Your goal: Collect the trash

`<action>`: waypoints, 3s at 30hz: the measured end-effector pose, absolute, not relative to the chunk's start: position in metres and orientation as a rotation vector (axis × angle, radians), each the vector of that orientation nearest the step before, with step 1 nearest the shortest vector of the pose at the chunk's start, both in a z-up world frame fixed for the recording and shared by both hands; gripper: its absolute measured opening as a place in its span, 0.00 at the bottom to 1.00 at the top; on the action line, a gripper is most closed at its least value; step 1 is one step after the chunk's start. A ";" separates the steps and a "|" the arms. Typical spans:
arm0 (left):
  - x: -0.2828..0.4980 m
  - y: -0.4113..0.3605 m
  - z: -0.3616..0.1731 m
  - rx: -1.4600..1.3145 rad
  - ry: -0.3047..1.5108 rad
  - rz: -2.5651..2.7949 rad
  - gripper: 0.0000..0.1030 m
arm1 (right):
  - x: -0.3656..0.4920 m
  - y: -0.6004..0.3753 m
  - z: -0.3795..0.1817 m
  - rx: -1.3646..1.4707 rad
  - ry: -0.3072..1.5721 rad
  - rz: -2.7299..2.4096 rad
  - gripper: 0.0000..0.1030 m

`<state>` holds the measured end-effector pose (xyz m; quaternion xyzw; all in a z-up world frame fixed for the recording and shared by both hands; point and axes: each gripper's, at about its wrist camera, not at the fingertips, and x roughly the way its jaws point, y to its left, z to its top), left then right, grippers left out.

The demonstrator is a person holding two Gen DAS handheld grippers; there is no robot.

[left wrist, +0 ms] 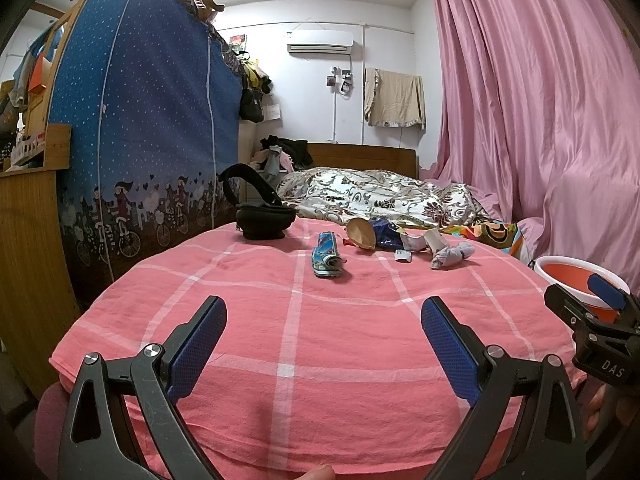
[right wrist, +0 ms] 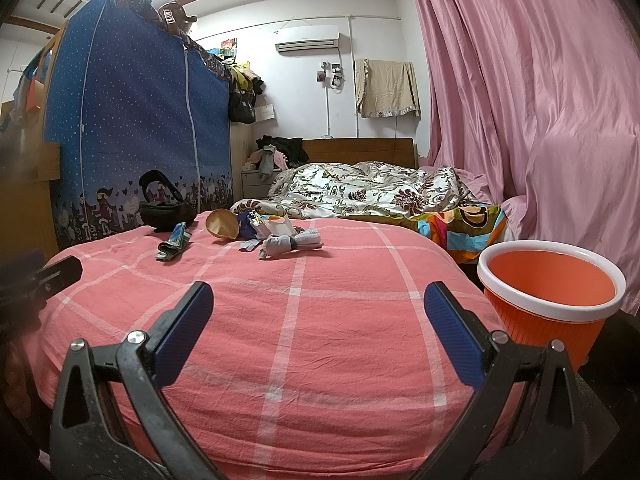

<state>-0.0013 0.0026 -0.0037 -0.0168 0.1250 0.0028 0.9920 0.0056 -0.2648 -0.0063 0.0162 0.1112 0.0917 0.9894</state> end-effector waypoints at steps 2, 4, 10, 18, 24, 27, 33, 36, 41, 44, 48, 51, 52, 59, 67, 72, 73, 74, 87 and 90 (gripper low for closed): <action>-0.002 0.003 -0.004 -0.035 0.251 0.005 0.93 | 0.006 -0.265 -0.006 0.033 0.223 0.184 1.00; -0.001 0.003 -0.004 -0.034 0.250 0.006 0.93 | 0.006 -0.265 -0.006 0.033 0.223 0.184 1.00; -0.001 0.003 -0.004 -0.033 0.250 0.006 0.93 | 0.006 -0.265 -0.006 0.033 0.223 0.184 1.00; -0.001 0.002 -0.004 -0.033 0.249 0.006 0.93 | 0.006 -0.265 -0.006 0.033 0.222 0.184 1.00; -0.001 0.002 -0.004 -0.033 0.251 0.006 0.93 | 0.006 -0.265 -0.006 0.033 0.222 0.185 1.00; -0.001 0.002 -0.004 -0.033 0.249 0.005 0.93 | 0.006 -0.265 -0.006 0.034 0.223 0.184 1.00; -0.001 0.002 -0.004 -0.033 0.250 0.006 0.93 | 0.006 -0.265 -0.006 0.034 0.223 0.185 1.00; -0.001 0.002 -0.004 -0.033 0.250 0.006 0.93 | 0.006 -0.265 -0.006 0.034 0.223 0.185 1.00; -0.001 0.002 -0.004 -0.033 0.250 0.006 0.93 | 0.006 -0.265 -0.006 0.034 0.223 0.185 1.00; -0.001 0.003 -0.005 -0.033 0.249 0.006 0.93 | 0.006 -0.265 -0.006 0.034 0.222 0.185 1.00; -0.002 0.004 -0.005 -0.034 0.253 0.005 0.93 | 0.006 -0.265 -0.006 0.034 0.222 0.184 1.00; -0.002 0.004 -0.005 -0.033 0.252 0.006 0.93 | 0.005 -0.265 -0.006 0.034 0.222 0.184 1.00; -0.002 0.004 -0.005 -0.033 0.252 0.006 0.93 | 0.006 -0.265 -0.006 0.034 0.222 0.184 1.00; -0.003 0.006 -0.005 -0.034 0.254 0.006 0.93 | 0.006 -0.264 -0.006 0.033 0.221 0.188 1.00; 0.003 -0.001 0.003 0.004 0.225 0.000 0.93 | 0.018 -0.266 0.011 0.047 0.223 0.198 1.00; 0.015 -0.004 0.016 0.031 0.194 -0.009 0.93 | 0.030 -0.261 0.027 0.045 0.229 0.195 1.00; 0.019 -0.003 0.019 0.028 0.191 -0.015 0.93 | 0.032 -0.260 0.030 0.045 0.227 0.196 1.00; 0.022 -0.002 0.021 0.023 0.190 -0.021 0.93 | 0.034 -0.259 0.034 0.046 0.222 0.198 1.00; 0.066 0.014 0.063 0.039 0.104 -0.026 0.93 | 0.064 -0.240 0.084 -0.039 0.065 0.210 1.00; 0.077 0.017 0.071 0.058 0.069 -0.019 0.93 | 0.083 -0.231 0.088 -0.078 0.066 0.213 1.00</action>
